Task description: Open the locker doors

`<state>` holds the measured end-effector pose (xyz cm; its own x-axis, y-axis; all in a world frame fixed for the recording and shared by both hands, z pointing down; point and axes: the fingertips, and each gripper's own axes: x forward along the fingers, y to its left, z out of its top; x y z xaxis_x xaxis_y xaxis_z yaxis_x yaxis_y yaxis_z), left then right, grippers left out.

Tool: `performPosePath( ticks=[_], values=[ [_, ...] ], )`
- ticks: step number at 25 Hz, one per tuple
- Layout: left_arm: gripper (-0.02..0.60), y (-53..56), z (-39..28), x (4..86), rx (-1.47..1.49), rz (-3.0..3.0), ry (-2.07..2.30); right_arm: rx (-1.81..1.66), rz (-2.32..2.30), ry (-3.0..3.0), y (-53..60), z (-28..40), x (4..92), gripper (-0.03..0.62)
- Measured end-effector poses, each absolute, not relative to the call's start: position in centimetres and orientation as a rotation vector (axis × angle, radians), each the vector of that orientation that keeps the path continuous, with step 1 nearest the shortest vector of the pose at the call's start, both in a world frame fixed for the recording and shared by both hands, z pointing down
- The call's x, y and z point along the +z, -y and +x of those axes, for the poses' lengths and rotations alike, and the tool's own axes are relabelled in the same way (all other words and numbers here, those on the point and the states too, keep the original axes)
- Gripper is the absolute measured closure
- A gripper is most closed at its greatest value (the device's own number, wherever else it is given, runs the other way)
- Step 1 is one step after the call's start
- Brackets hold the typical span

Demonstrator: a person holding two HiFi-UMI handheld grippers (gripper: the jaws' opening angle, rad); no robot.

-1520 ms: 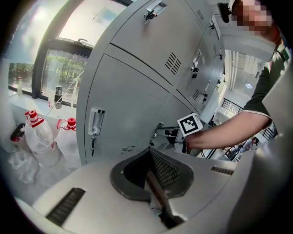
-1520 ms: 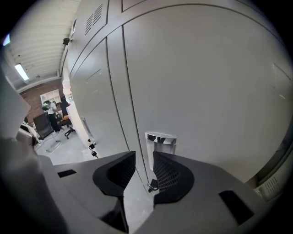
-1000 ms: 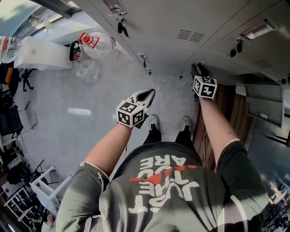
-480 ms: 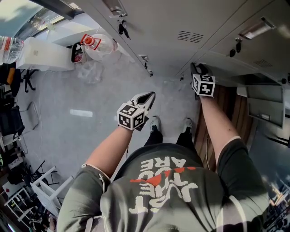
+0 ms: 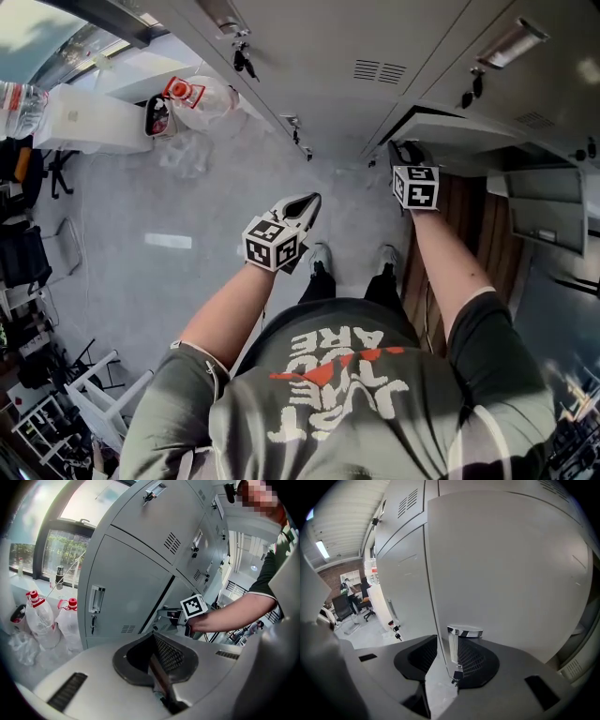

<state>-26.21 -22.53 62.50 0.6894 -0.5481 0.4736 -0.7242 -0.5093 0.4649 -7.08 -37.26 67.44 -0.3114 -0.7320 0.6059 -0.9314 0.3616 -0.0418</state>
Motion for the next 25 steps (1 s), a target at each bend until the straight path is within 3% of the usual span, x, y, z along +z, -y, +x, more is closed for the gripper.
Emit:
performPosePath(
  ticks=[25],
  values=[
    [0.575, 20.2, -22.1, 61.9, 0.403, 2.289, 0.897, 0.586, 1.354, 2.203, 28.4, -4.2, 67.6, 0.459]
  ],
)
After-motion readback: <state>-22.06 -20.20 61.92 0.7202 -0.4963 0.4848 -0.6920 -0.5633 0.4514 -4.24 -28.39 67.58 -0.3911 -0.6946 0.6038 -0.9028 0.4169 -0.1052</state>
